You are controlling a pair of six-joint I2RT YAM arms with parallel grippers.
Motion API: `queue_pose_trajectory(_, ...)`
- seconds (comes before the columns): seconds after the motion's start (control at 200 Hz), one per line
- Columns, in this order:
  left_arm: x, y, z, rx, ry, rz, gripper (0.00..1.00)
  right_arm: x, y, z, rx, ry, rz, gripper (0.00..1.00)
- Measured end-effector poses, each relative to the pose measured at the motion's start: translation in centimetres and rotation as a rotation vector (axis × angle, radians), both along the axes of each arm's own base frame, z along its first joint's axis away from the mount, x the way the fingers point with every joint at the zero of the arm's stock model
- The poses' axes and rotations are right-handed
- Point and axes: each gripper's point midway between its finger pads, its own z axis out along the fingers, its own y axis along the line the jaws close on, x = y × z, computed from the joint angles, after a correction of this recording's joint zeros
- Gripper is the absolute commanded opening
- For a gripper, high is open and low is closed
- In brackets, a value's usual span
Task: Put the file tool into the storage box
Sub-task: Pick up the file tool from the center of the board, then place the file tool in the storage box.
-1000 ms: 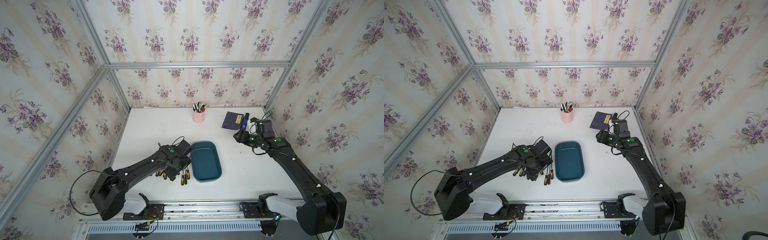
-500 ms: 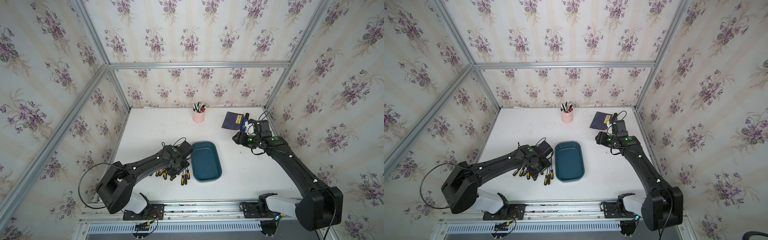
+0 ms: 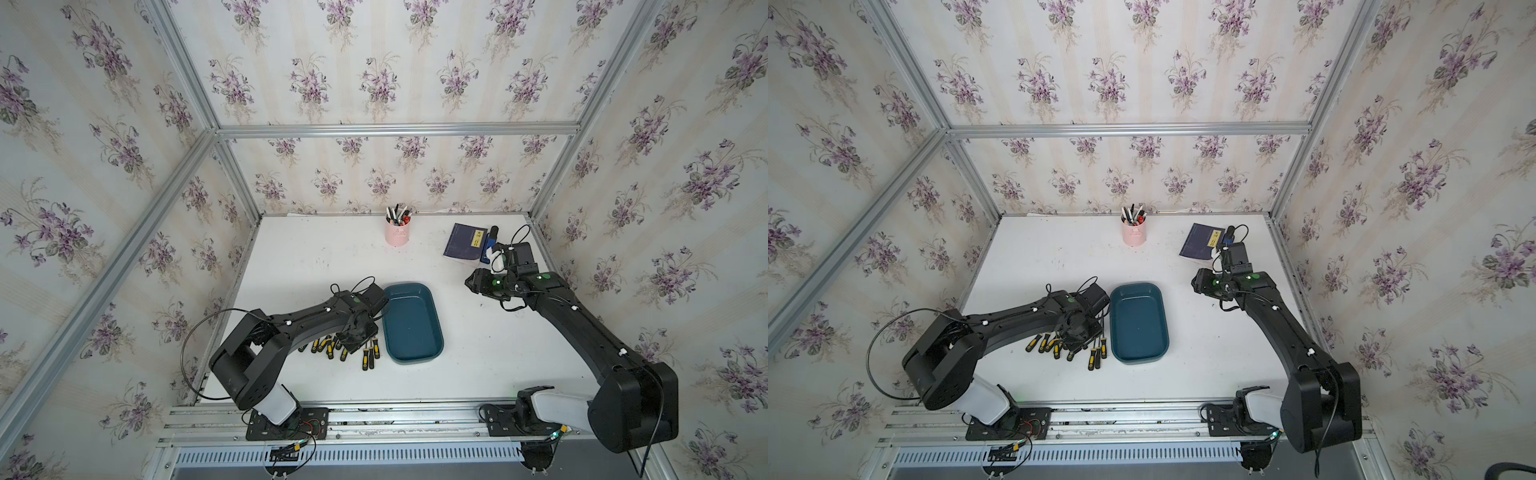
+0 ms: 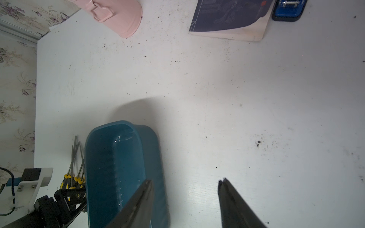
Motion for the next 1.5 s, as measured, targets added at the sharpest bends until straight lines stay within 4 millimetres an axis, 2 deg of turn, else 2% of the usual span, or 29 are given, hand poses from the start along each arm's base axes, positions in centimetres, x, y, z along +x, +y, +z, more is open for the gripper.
queue_pose_trajectory(0.415,0.2,0.1,0.1,0.002,-0.006,-0.043,0.08,-0.2,-0.2,-0.8,-0.022,0.032,0.002,0.54)
queue_pose_trajectory(0.559,0.4,0.0,1.1,-0.009,-0.027,-0.079,0.04,-0.2,-0.2,-0.8,-0.022,0.034,0.004,0.54)
queue_pose_trajectory(0.684,0.8,-0.4,3.2,-0.039,-0.072,-0.114,0.03,0.2,0.0,0.0,-0.014,0.02,0.007,0.55)
queue_pose_trajectory(0.769,1.3,-0.9,5.6,-0.072,-0.125,-0.152,0.02,0.6,0.3,1.1,0.0,0.002,0.015,0.56)
queue_pose_trajectory(0.959,1.8,-2.5,13.9,-0.201,-0.296,-0.31,0.03,1.9,1.6,4.9,0.067,-0.065,0.044,0.58)
queue_pose_trajectory(1.034,1.6,-3.3,17.4,-0.256,-0.361,-0.393,0.03,2.5,2.3,6.8,0.107,-0.096,0.06,0.58)
queue_pose_trajectory(1.139,0.6,-4.4,20.7,-0.339,-0.429,-0.501,0.02,3.0,3.5,9.3,0.177,-0.125,0.088,0.58)
queue_pose_trajectory(1.294,-1.1,-6.3,22.4,-0.421,-0.455,-0.647,0.0,3.0,6.2,13.1,0.292,-0.152,0.154,0.58)
queue_pose_trajectory(1.394,-1.9,-7.6,22.5,-0.448,-0.454,-0.719,0.0,2.2,9.0,15.2,0.343,-0.168,0.231,0.58)
queue_pose_trajectory(1.499,-2.3,-8.7,22.4,-0.458,-0.457,-0.769,0.0,1.2,11.8,16.2,0.368,-0.165,0.304,0.56)
